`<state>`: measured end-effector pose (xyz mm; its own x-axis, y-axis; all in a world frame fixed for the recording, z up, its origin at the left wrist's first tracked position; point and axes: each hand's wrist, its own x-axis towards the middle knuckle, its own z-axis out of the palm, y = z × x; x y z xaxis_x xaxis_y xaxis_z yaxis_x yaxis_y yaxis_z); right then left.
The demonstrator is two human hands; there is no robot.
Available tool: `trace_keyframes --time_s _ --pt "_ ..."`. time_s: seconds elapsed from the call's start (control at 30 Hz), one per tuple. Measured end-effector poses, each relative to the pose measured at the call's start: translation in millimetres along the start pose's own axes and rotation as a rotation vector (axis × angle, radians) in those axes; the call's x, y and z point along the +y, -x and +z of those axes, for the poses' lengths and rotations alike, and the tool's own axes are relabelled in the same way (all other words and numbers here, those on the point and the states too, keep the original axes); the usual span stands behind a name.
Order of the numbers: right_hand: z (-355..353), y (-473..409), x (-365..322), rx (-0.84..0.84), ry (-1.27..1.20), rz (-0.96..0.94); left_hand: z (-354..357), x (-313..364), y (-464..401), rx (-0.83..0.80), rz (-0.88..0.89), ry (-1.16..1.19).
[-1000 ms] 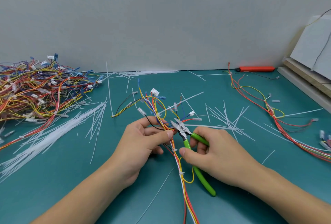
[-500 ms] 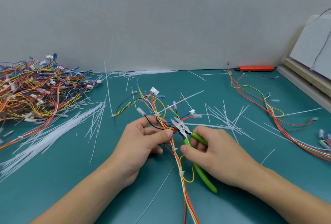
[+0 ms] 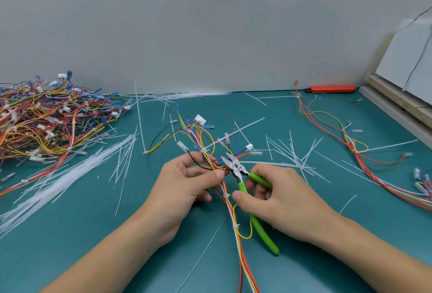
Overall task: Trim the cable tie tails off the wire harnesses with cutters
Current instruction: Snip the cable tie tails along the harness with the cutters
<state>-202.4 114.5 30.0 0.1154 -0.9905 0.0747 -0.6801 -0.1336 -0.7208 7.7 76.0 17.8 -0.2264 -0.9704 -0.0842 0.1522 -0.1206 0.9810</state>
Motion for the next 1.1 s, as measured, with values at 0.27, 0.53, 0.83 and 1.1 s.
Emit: trace_keyframes --time_s 0.27,0.53,0.83,1.1 --pt "-0.1 -0.2 -1.6 -0.013 0.028 0.015 0.2 -0.1 -0.4 -0.001 0.003 0.002" --pt "-0.4 -0.4 -1.9 -0.027 0.04 0.025 -0.5 -0.9 -0.3 0.001 0.001 -0.004" --pt "2.1 -2.8 1.6 -0.057 0.093 -0.01 -0.5 -1.0 -0.7 0.006 -0.004 0.006" --pt "0.8 -1.8 2.0 -0.095 0.1 -0.045 -0.1 0.2 0.3 0.006 -0.008 0.009"
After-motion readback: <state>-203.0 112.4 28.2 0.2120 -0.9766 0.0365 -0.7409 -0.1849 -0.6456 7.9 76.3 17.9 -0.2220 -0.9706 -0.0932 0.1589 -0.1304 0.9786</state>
